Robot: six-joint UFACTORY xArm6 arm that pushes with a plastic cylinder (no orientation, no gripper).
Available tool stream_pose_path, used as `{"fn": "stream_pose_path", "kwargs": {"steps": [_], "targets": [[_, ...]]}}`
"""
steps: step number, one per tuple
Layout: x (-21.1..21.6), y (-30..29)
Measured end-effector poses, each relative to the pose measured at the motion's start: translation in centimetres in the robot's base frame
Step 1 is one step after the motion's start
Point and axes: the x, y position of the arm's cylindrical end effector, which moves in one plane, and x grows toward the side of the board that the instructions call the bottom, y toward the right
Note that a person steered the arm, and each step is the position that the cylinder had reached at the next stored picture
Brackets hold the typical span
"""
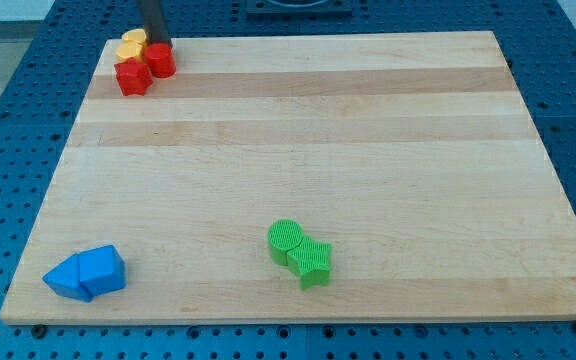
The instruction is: Point your arm to the bottom right
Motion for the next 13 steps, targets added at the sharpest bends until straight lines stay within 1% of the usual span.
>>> {"fn": "stream_pose_path", "kwargs": {"steps": [1, 3, 4, 5, 6, 7, 9, 12, 13], "targets": [[-0.1, 2.1], [0.3, 10.2], [3.5, 15.1], [8.1, 20.0], [11.2, 25.4], [13.2, 29.2], [14.3, 31.1], [14.2, 31.1], [14.2, 32.5]]}}
